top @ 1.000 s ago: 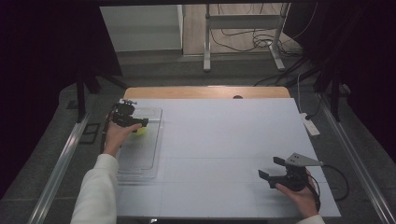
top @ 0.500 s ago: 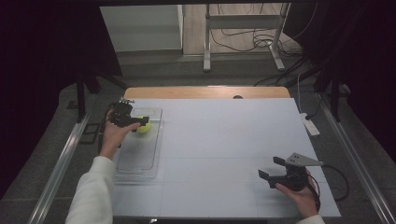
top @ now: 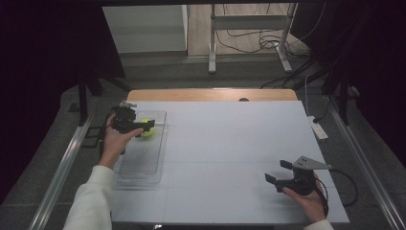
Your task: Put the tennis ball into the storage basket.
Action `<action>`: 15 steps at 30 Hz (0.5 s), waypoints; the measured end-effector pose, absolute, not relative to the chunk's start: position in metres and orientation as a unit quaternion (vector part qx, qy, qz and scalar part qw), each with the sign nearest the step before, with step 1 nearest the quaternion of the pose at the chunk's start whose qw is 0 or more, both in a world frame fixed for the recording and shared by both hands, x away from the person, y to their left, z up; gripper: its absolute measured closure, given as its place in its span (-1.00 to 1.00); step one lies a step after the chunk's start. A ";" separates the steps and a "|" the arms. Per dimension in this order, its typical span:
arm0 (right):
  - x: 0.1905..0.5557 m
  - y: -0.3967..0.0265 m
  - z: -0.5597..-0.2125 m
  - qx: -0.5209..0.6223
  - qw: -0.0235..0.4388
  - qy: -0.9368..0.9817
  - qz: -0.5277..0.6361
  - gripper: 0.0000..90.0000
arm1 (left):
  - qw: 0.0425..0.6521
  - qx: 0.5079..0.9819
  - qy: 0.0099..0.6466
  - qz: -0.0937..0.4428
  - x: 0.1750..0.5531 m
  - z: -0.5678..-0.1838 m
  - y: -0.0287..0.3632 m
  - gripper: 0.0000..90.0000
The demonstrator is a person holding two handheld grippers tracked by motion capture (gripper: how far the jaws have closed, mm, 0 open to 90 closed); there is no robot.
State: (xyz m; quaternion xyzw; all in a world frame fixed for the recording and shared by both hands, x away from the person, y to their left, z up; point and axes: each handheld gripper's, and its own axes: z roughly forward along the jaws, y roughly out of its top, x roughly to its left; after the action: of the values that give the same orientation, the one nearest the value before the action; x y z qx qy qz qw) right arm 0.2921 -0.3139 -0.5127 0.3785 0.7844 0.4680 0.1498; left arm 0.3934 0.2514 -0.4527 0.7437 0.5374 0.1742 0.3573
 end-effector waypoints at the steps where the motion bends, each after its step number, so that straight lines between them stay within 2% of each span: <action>1: 0.292 -0.314 -0.513 0.378 0.150 0.784 0.469 -0.72 | 0.362 0.744 0.534 0.173 0.391 -0.452 0.251 -0.69; 15: 0.293 -0.314 -0.513 0.376 0.147 0.785 0.469 -0.72 | 0.390 0.748 0.510 0.167 0.362 -0.452 0.247 -0.68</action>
State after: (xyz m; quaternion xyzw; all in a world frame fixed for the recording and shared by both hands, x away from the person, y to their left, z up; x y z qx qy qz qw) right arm 0.2928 -0.3135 -0.5126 0.3765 0.7852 0.4693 0.1466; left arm 0.3623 0.2468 -0.4524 0.7481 0.5099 0.1674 0.3903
